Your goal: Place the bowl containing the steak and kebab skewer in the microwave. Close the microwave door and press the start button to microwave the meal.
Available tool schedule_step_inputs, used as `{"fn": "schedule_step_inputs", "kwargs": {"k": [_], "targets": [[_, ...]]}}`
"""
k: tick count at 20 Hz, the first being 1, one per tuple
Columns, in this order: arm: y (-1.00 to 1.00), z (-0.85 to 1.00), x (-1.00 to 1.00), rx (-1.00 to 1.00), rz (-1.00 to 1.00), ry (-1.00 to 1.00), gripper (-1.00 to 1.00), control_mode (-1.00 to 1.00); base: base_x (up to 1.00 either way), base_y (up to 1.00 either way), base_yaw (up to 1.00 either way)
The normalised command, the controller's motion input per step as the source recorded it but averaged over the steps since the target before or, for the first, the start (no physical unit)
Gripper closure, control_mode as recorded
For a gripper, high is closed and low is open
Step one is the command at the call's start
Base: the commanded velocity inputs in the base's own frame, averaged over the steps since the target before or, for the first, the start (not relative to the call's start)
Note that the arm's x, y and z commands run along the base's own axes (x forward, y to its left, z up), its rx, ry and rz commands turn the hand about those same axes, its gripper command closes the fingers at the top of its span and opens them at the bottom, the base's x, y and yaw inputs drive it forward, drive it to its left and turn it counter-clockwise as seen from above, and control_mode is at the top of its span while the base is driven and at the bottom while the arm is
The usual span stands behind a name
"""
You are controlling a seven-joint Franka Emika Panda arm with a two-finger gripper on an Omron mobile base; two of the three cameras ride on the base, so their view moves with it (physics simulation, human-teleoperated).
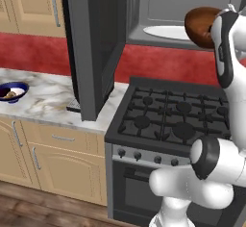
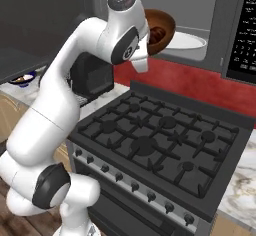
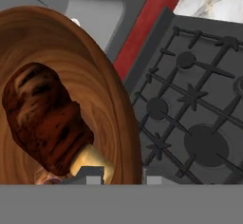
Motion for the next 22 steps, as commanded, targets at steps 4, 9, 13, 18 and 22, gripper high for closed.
{"fn": "schedule_step_inputs", "kwargs": {"k": [4, 9, 13, 18, 22], "targets": [[-0.13, -0.01, 0.72, 0.00, -0.07, 0.00, 1.00, -1.00, 0.00, 0.00, 0.00], [-0.14, 0.00, 0.69, 0.00, -0.07, 0.00, 1.00, -1.00, 0.00, 0.00, 0.00], [-0.05, 0.00, 0.65, 0.00, -0.05, 0.00, 1.00, -1.00, 0.00, 0.00, 0.00], [-0.15, 0.00, 0.57, 0.00, -0.02, 0.00, 1.00, -1.00, 0.00, 0.00, 0.00], [-0.24, 0.00, 0.55, 0.00, -0.01, 0.00, 1.00, -1.00, 0.00, 0.00, 0.00]]}}
